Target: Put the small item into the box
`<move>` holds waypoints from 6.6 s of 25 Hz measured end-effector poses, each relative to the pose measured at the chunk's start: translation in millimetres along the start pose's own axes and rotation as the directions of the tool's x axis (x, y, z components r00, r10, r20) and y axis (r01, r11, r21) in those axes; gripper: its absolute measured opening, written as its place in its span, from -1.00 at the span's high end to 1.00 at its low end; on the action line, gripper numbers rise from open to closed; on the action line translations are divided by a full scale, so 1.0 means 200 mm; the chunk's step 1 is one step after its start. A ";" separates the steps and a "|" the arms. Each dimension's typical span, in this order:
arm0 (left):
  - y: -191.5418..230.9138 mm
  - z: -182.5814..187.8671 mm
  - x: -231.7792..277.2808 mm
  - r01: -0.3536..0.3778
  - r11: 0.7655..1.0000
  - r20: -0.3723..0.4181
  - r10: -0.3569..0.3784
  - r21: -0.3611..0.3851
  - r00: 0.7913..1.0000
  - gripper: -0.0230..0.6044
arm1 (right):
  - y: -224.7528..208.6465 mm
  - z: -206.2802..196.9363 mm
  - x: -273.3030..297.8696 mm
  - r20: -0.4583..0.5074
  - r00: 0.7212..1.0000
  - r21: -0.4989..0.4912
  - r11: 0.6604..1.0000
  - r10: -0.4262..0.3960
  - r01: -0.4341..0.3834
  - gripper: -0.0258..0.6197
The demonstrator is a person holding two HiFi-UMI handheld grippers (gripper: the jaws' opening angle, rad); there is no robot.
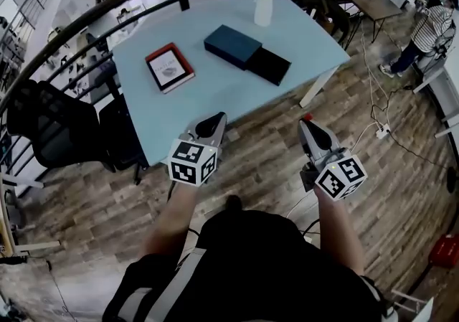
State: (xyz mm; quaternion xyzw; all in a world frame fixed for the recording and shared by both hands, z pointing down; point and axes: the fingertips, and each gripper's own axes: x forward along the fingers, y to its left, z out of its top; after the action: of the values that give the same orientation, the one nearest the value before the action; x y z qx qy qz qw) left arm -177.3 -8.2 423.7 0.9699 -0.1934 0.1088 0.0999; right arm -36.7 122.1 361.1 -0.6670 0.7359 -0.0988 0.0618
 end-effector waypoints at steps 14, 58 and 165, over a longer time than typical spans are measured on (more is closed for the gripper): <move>0.25 0.05 0.23 0.041 0.999 -0.007 -0.042 -0.022 0.999 0.90 | -0.18 -0.03 0.23 -0.024 0.997 0.018 0.997 -0.077 0.078 0.88; 0.85 0.41 1.55 0.006 0.999 -0.095 -0.010 -0.036 0.995 0.90 | -1.28 0.05 1.38 -0.117 0.992 0.122 0.992 0.043 -0.029 0.88; 0.98 -0.16 1.58 -0.420 0.836 -0.215 0.364 -0.353 0.906 0.90 | -1.45 -1.38 1.81 -0.928 0.322 -0.006 0.856 0.188 -0.517 0.80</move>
State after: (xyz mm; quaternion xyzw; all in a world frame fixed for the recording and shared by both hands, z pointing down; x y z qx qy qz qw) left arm 24.2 -289.9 563.8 0.8597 -0.3984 0.1532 0.2805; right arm 144.7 -247.2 711.2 -0.3266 0.7833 -0.3121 -0.4271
